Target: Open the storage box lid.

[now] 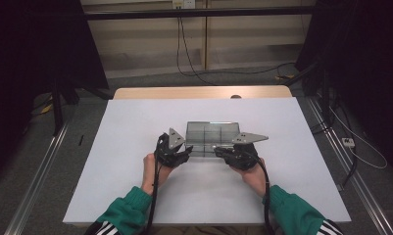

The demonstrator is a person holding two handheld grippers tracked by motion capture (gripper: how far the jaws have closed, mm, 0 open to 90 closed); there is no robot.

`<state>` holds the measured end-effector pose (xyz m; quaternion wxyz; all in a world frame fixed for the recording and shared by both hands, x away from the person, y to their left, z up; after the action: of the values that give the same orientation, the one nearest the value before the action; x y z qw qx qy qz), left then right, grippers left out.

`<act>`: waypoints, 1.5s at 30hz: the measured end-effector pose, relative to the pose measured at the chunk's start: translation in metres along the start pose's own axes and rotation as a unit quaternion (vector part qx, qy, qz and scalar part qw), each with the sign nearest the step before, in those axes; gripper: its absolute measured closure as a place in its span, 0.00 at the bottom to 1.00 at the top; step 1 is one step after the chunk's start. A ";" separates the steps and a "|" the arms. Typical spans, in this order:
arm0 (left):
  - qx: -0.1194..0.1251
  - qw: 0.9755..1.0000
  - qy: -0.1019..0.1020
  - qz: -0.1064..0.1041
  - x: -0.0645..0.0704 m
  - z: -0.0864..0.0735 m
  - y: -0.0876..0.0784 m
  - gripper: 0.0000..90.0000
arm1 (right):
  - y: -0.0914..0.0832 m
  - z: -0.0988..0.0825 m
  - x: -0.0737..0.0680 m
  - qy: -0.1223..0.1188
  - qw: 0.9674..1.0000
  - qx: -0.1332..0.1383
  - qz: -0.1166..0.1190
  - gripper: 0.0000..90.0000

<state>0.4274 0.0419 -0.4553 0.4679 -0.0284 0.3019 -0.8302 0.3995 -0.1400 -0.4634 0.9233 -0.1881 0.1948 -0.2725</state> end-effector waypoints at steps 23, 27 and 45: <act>0.036 0.999 -0.001 0.009 -0.004 0.003 -0.002 0.72 | -0.047 -0.011 0.014 0.047 0.996 -0.034 -0.066 0.76; 0.038 0.999 -0.001 0.009 -0.005 0.004 -0.002 0.72 | -0.056 -0.011 0.023 0.051 0.994 -0.035 -0.090 0.73; 0.038 0.999 0.007 0.017 -0.010 0.004 0.005 0.61 | -0.048 0.000 0.043 -0.018 0.987 -0.045 -0.151 0.71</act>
<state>0.4381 0.0465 -0.4521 0.4804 -0.0002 0.2737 -0.8332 0.4123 -0.2026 -0.4532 0.8656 -0.2613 0.1595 -0.3964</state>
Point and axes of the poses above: each handheld gripper's, and its own axes: y roughly forward along the jaws, z roughly out of its top, x roughly to its right, the point moved 6 cm from there along y, roughly forward along the jaws, and after that the axes turned 12 degrees about z, right-handed, at the moved point
